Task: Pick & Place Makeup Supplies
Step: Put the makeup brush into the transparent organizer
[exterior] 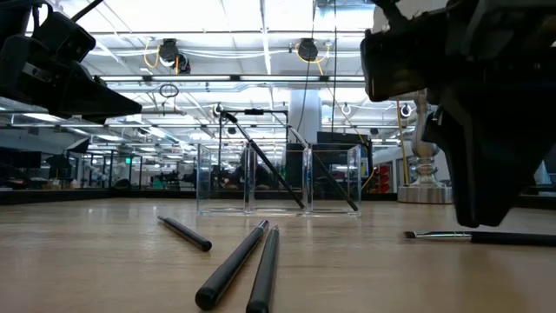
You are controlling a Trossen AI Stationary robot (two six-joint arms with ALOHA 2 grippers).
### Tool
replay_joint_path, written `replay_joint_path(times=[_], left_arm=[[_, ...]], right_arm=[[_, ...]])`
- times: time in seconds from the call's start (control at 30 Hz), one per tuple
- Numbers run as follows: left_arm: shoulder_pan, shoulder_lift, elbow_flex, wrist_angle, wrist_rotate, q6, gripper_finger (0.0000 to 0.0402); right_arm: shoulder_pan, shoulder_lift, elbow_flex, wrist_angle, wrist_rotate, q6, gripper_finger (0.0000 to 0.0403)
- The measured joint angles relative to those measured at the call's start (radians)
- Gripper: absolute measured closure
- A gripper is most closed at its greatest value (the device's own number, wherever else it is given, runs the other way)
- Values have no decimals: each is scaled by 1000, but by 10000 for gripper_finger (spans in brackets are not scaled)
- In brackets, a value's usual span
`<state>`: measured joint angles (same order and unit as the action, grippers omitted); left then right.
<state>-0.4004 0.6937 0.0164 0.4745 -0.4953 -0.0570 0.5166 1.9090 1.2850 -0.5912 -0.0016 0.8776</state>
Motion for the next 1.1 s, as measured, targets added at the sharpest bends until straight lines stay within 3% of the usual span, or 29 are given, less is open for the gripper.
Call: replay_joint_path(times=[0.33, 0.73, 1.1], left_arm=[[0, 0, 0, -1, 0, 0, 350], [0, 0, 0, 1, 0, 0, 350], [0, 0, 0, -8, -1, -4, 350]], right_arm=[[-1, 124, 5, -60, -52, 50, 277], [2, 167, 8, -138, -52, 92, 280], [23, 188, 11, -167, -49, -4, 324]])
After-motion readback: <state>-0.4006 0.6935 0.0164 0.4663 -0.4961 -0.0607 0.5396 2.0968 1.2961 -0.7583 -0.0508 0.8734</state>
